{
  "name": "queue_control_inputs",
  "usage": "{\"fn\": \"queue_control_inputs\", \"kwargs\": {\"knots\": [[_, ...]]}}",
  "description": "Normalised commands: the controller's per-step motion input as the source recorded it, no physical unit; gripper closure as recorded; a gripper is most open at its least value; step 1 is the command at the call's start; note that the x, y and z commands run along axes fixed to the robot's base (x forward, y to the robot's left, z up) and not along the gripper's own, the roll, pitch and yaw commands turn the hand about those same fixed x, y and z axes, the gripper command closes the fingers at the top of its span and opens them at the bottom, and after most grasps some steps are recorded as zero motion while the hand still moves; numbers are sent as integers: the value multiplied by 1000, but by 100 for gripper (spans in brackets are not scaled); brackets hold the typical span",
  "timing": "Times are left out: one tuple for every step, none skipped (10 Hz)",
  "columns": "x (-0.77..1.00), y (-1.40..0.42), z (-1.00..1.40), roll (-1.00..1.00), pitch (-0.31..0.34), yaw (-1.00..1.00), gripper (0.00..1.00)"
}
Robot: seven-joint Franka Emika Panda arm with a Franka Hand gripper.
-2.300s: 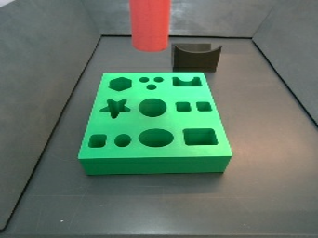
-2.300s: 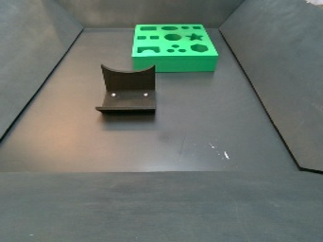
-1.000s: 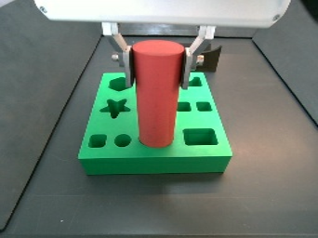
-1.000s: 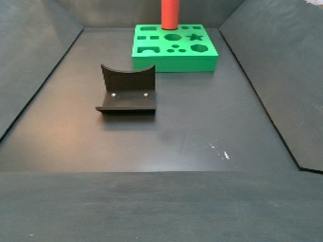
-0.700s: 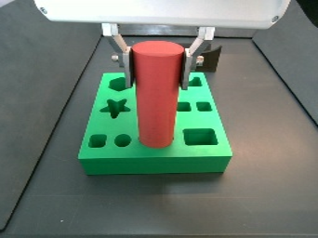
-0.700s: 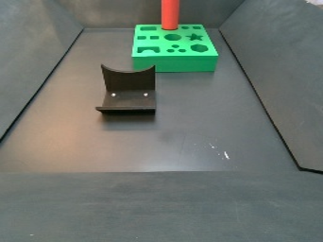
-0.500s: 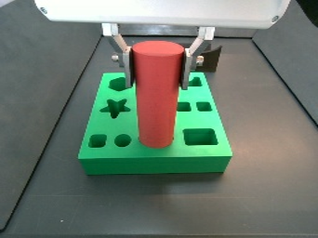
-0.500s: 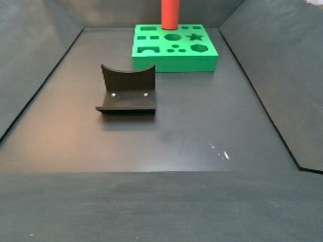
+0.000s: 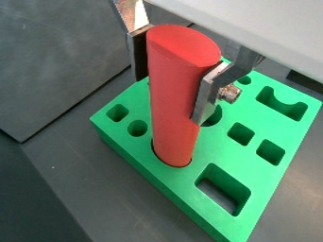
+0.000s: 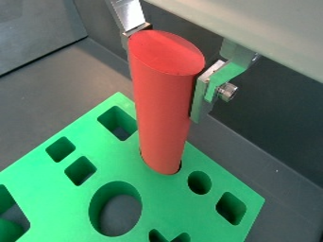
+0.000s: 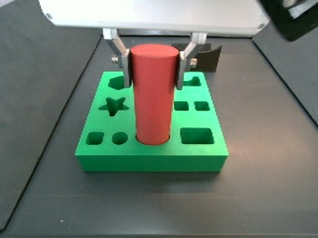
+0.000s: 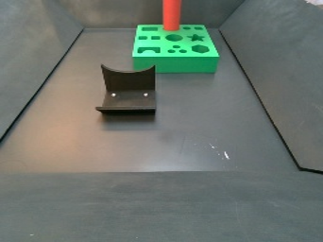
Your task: Insert the oval object.
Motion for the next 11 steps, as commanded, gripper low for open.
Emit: {"fn": "queue_control_inputs", "kwargs": {"knots": [[97,0,-363,-86,-10,-3,100],[71,0,-420,-79,-26,-80,100],[0,0,-414,-83,-54,-117,100],[0,0,-360,-31,-66,-83,100],[0,0,-274,0,-36,-31,100],[0,0,-197,0,-24,0,100],[0,0,-134,0,0,0,100],[0,0,-129,0,0,0,100],[0,0,-126,0,-13,0,100],[0,0,-60,0,-1,0,100],[0,0,0,0,0,0,100]]}}
